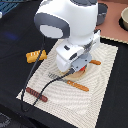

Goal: Interact with the objects in diverse but meaningful ways.

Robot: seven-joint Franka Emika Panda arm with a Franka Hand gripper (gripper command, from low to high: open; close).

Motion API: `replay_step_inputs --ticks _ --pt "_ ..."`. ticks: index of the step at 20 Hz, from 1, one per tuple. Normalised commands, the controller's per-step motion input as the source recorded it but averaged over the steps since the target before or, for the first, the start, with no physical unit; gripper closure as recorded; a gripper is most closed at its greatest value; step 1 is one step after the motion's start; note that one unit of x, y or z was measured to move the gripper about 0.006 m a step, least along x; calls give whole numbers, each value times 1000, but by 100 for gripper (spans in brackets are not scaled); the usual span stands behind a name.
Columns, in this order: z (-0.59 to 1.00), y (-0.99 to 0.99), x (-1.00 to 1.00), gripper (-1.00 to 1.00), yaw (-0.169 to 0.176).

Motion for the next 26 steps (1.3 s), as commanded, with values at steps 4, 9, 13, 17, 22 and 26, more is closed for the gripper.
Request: replay_step_inputs --ticks 4,9,13,17,22,26 --pt "1000 588 -894 100 0" --pt "977 622 -979 100 1" --pt "299 635 -904 100 20" --pt "-119 585 -885 100 22" --pt "-623 275 -908 100 11" --pt "-806 34 -811 100 6"
